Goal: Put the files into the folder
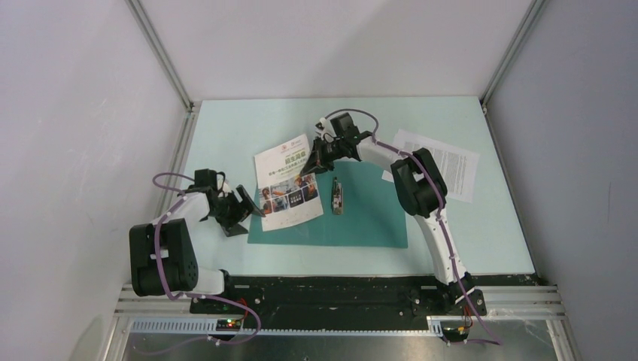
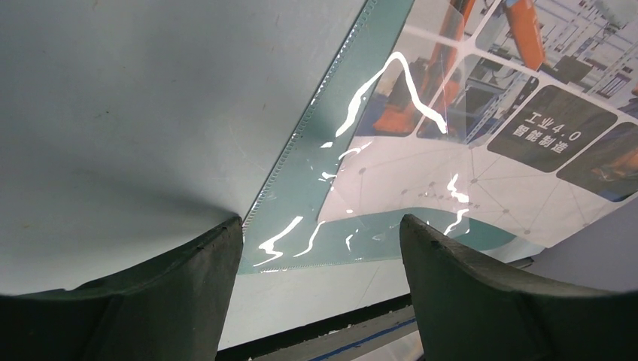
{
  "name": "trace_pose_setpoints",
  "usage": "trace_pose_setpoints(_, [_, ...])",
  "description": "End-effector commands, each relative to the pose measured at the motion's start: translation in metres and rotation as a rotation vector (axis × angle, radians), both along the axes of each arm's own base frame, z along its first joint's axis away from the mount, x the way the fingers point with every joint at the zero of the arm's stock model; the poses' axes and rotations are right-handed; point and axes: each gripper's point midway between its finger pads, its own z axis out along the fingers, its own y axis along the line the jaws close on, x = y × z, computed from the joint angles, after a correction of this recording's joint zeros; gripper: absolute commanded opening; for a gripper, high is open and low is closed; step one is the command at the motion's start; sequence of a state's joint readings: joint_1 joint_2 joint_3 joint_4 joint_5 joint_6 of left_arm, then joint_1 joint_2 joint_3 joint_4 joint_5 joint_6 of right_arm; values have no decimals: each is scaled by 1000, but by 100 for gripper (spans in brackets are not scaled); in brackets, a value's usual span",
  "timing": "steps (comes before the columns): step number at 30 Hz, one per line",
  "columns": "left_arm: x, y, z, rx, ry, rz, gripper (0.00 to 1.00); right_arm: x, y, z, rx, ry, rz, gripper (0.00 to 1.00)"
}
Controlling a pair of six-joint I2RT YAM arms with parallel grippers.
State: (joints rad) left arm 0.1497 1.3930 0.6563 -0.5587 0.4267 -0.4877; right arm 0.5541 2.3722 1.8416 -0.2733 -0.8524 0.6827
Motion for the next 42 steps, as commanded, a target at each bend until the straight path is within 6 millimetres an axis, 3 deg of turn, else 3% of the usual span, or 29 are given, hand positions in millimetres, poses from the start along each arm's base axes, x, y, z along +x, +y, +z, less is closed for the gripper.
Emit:
trace_pose_setpoints(1, [-20, 2, -22, 47, 56, -50, 83, 16, 3, 8, 24, -34, -25, 0])
trace_pose_setpoints(5, [-21, 2, -23, 45, 61, -49, 83, 0, 3, -4, 2, 45, -36, 0])
trace_pose_setpoints(8, [-21, 2, -24, 45, 63, -48, 83, -8, 10, -2, 13, 87, -55, 0])
trace_pose_setpoints(17, [-27, 2, -29, 50, 89, -48, 83, 3, 31, 5, 7, 117, -130, 0])
trace_pose_setpoints(22, [-28, 1, -30, 47, 96, -52, 83, 2, 33, 12, 9, 140, -152, 0])
trace_pose_setpoints(28, [-28, 1, -31, 43, 99, -49, 83, -7, 27, 6, 5, 134, -149, 0])
trace_pose_setpoints(29, [-28, 1, -31, 42, 100, -49, 83, -13, 22, -2, -7, 144, -141, 0])
trace_pose_setpoints(30, [-28, 1, -30, 41, 99, -48, 83, -15, 21, 5, 16, 120, -119, 0])
trace_pose_setpoints(31, [-27, 1, -30, 41, 98, -49, 83, -22, 17, -2, 13, 133, -108, 0])
trace_pose_setpoints(32, [-27, 0, -30, 39, 97, -49, 83, -25, 16, 7, 41, 112, -86, 0])
trace_pose_setpoints(33, [-27, 0, -30, 39, 96, -50, 83, -30, 12, 2, 39, 120, -75, 0])
trace_pose_setpoints(37, [-25, 0, -29, 36, 90, -48, 83, -39, 8, 8, 77, 97, -7, 19])
trace_pose_setpoints(39, [-25, 0, -29, 36, 88, -47, 83, -38, 8, 7, 87, 87, 21, 23])
trace_pose_setpoints(42, [-23, 0, -28, 36, 79, -43, 83, -38, 9, 6, 91, 94, 44, 21])
